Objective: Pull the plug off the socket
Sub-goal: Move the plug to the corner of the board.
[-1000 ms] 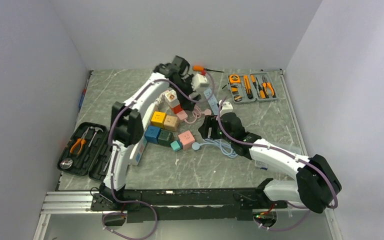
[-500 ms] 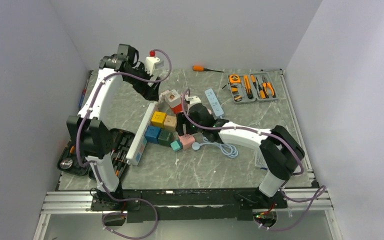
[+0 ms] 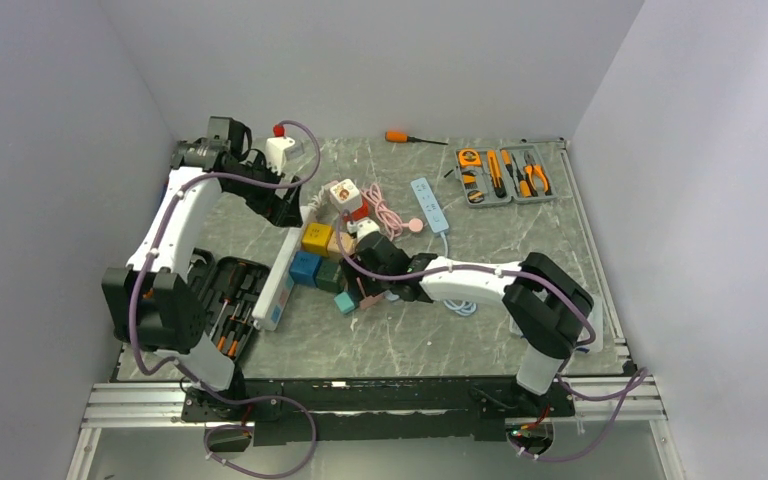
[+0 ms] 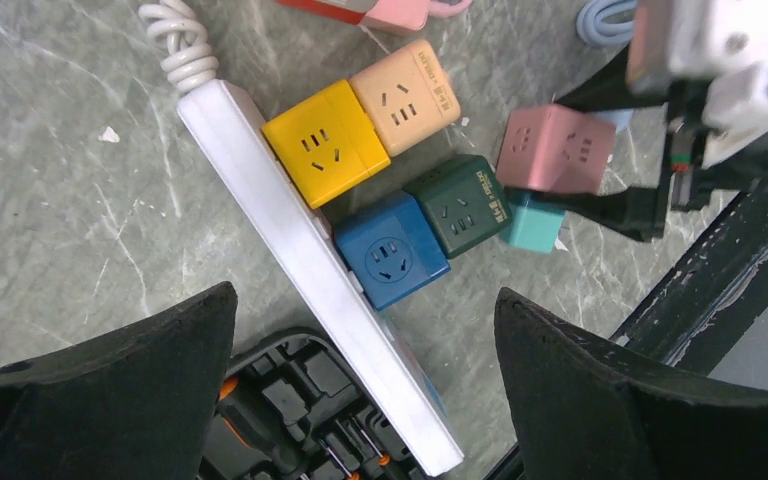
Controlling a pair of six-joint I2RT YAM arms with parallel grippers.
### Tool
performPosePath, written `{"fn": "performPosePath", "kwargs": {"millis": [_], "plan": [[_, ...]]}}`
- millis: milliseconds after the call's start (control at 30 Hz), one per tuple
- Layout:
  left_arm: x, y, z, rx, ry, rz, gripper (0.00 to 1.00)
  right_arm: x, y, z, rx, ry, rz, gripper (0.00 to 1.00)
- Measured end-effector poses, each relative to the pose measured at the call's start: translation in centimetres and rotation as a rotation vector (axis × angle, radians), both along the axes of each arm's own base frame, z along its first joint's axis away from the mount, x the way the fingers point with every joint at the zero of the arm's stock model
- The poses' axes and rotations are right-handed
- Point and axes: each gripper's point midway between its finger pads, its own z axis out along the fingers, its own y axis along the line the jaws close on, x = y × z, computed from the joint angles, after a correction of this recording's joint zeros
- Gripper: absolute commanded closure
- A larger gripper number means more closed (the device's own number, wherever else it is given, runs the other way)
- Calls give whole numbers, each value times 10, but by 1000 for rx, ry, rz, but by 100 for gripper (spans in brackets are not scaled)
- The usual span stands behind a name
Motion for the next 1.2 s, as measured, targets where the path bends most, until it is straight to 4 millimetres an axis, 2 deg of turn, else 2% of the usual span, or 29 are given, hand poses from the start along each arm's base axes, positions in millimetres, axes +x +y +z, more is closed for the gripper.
{"fn": "performPosePath", "kwargs": {"millis": [133, 300, 433, 500, 600, 700, 833, 967, 1033, 1100, 1200], "plan": [[-6, -1, 17, -11, -53, -3, 1, -24, 14, 0, -26, -1, 83, 40], [-25, 0, 12, -9, -41, -6, 0, -53, 21, 0, -35, 4, 152, 43], [-44, -5, 17, -3, -68, -38, 1, -80, 1, -1, -31, 19, 166, 44], [-56, -12, 22, 4, -101, -74, 1, -93, -18, -2, -34, 35, 159, 42], [-67, -21, 32, 10, -146, -121, 1, -104, -37, -1, -39, 62, 125, 31], [-73, -28, 36, 20, -171, -157, 1, -111, -46, 1, -33, 98, 89, 20], [-76, -29, 34, 43, -175, -176, 1, -115, -47, 14, -13, 114, 64, 14], [-78, -27, 34, 59, -177, -184, 1, -106, -36, 40, 18, 90, 58, 17], [-79, -27, 35, 62, -186, -187, 1, -97, -29, 53, 41, 73, 53, 21], [-81, -26, 39, 60, -198, -189, 1, -87, -25, 56, 45, 62, 39, 30], [-87, -27, 44, 60, -227, -203, 1, -75, -29, 37, -5, 74, 13, 48]]}}
